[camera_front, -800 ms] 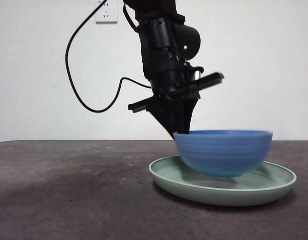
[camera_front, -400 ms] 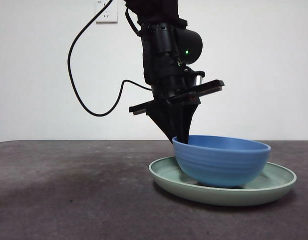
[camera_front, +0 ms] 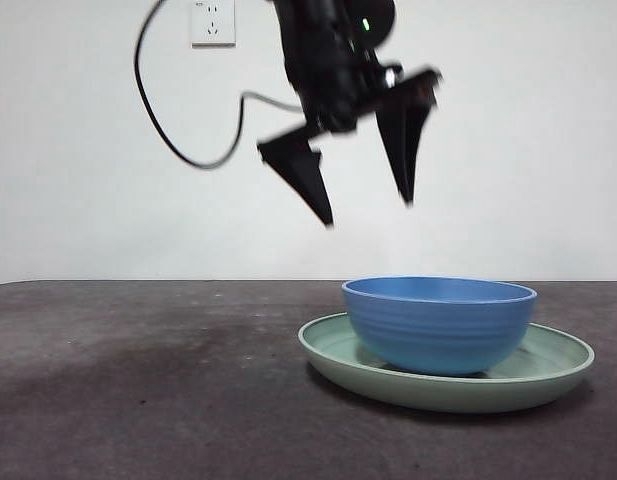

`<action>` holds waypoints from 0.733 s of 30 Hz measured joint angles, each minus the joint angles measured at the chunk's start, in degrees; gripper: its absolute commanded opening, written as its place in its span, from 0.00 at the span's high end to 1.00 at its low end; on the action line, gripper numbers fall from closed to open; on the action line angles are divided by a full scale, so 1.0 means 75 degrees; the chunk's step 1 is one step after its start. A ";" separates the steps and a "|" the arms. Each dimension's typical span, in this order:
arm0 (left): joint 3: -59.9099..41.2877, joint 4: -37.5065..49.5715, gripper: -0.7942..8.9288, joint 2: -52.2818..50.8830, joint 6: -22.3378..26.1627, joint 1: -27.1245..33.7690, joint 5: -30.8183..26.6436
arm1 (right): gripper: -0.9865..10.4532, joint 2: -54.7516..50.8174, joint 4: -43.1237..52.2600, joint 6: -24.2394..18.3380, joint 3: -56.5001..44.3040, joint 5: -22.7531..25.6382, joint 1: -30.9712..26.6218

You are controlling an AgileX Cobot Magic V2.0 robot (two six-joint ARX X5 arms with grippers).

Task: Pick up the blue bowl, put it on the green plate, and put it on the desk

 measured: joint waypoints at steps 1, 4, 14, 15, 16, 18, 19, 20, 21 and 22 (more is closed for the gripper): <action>0.0265 -0.0026 0.36 -0.0038 0.0000 0.0070 -0.0003 | 0.42 0.0000 0.0003 0.0000 0.0000 0.0000 0.0000; 0.0280 -0.0032 0.36 -0.0577 0.0000 0.0221 -0.0003 | 0.42 0.0000 0.0000 -0.0003 0.0000 0.0000 0.0000; -0.1679 -0.0038 0.37 -0.4473 0.0638 0.0405 -0.0009 | 0.42 0.0000 -0.0108 -0.0003 0.0000 0.0000 0.0000; -0.2043 -0.0038 0.37 -0.4800 0.0737 0.0495 -0.0009 | 0.42 0.0000 -0.0117 -0.0003 0.0000 0.0000 0.0000; -0.2343 -0.0038 0.37 -0.5068 0.0807 0.0589 -0.0009 | 0.42 0.0000 -0.0122 -0.0003 0.0000 0.0000 0.0000; -0.3031 -0.0044 0.37 -0.5706 0.0938 0.0836 -0.0020 | 0.42 0.0000 -0.0149 -0.0003 0.0000 0.0000 0.0000; -0.3372 -0.0044 0.37 -0.6030 0.1005 0.0933 -0.0038 | 0.42 0.0000 -0.0160 -0.0003 0.0000 0.0000 0.0000; -0.3733 0.0000 0.37 -0.6420 0.1043 0.1020 -0.0038 | 0.42 0.0000 -0.0175 -0.0003 0.0000 0.0000 0.0000; -0.4097 0.0006 0.37 -0.6846 0.1070 0.1093 -0.0038 | 0.42 0.0000 -0.0175 -0.0003 0.0000 0.0000 0.0000; -0.4462 0.0067 0.37 -0.7259 0.1105 0.1142 -0.0038 | 0.42 0.0000 -0.0175 -0.0003 0.0000 0.0000 0.0000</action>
